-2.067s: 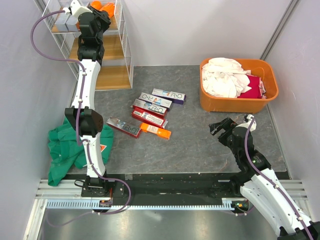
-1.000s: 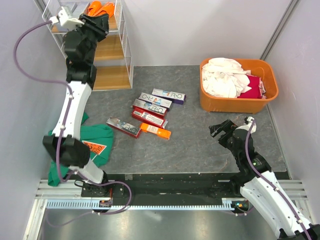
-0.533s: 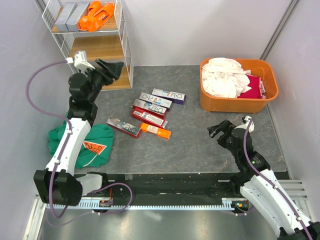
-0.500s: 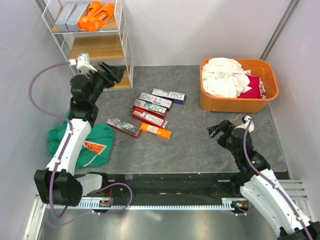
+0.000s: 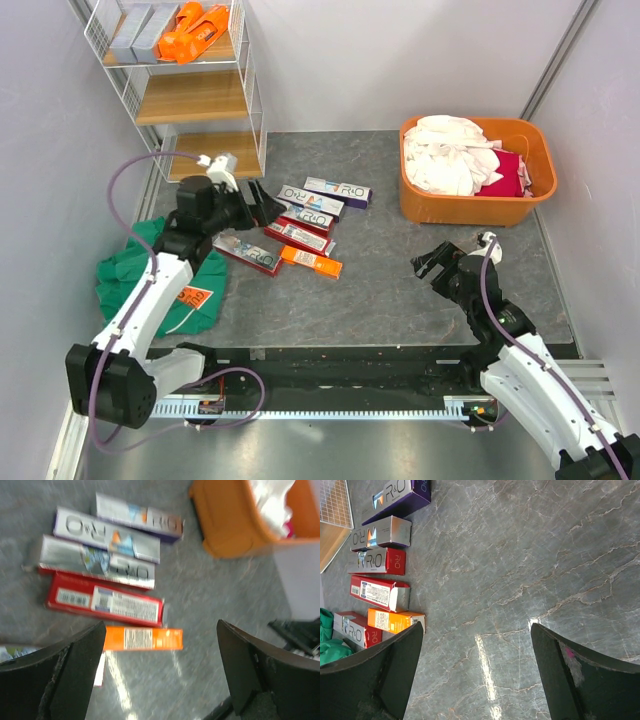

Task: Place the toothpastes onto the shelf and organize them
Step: Pick up the toothpaste from the center of the board.

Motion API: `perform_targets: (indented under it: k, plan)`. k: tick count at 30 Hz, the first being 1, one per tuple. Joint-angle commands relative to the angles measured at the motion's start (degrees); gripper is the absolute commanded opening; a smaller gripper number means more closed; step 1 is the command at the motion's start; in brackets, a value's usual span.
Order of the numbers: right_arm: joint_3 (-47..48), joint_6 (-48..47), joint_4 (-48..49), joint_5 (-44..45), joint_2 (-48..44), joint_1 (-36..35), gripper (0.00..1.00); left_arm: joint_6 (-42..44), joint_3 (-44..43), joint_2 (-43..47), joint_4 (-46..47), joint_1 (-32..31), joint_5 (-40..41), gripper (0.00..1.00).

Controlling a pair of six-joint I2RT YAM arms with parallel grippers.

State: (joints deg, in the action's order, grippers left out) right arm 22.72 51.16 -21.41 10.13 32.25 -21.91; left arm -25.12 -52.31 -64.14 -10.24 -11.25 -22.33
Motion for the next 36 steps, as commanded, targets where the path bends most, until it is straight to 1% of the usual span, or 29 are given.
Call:
perform_targets:
  k: [1, 6, 8, 9, 10, 11, 14, 18, 25, 27, 36]
  plan:
    - [-0.57, -0.44, 2.07, -0.73, 0.71, -0.06, 0.97, 7.19, 1.42, -0.81, -8.39, -6.67, 9.57, 1.0]
    - [-0.48, -0.71, 2.16, -0.81, 1.15, -0.06, 0.97, 10.44, -0.15, -7.48, -13.22, -14.93, 20.8, 1.0]
    - [-0.57, -0.71, 2.25, -0.82, 1.24, -0.15, 0.97, 13.33, -1.46, -11.59, -14.8, -18.35, 21.8, 1.0]
    - [-0.57, -0.71, 2.34, -0.73, 1.32, -0.06, 0.97, 13.87, -2.08, -13.1, -15.42, -19.59, 24.41, 1.0]
    - [-0.66, -0.62, 2.34, -0.9, 1.41, -0.06, 0.97, 14.66, -2.7, -14.51, -16.64, -20.65, 25.22, 1.0]
    - [-0.57, -0.79, 2.42, -0.9, 1.59, -0.06, 0.97, 15.71, -4.1, -16.26, -17.09, -22.92, 26.01, 1.0]
    - [-0.48, -1.06, 2.42, -0.81, 1.85, -0.06, 0.97, 17.3, -5.95, -21.54, -17.27, -26.27, 29.53, 1.0]
    - [-0.31, -1.5, 2.34, -0.73, 1.94, -0.06, 0.97, 18.62, -8.06, -27.86, -16.83, -28.13, 33.92, 1.0]
    - [-0.31, -1.67, 2.42, -0.29, 2.11, -0.06, 0.97, 21.34, -11.14, -34.82, -15.87, -29.01, 39.63, 1.0]
    - [-0.22, -1.85, 2.42, -0.29, 2.38, -0.06, 0.97, 21.78, -11.67, -35.35, -15.08, -29.45, 41.31, 1.0]
    - [0.04, -2.2, 2.42, 0.24, 2.99, -0.06, 0.98, 24.51, -12.2, -37.63, -11.65, -30.94, 44.21, 1.0]
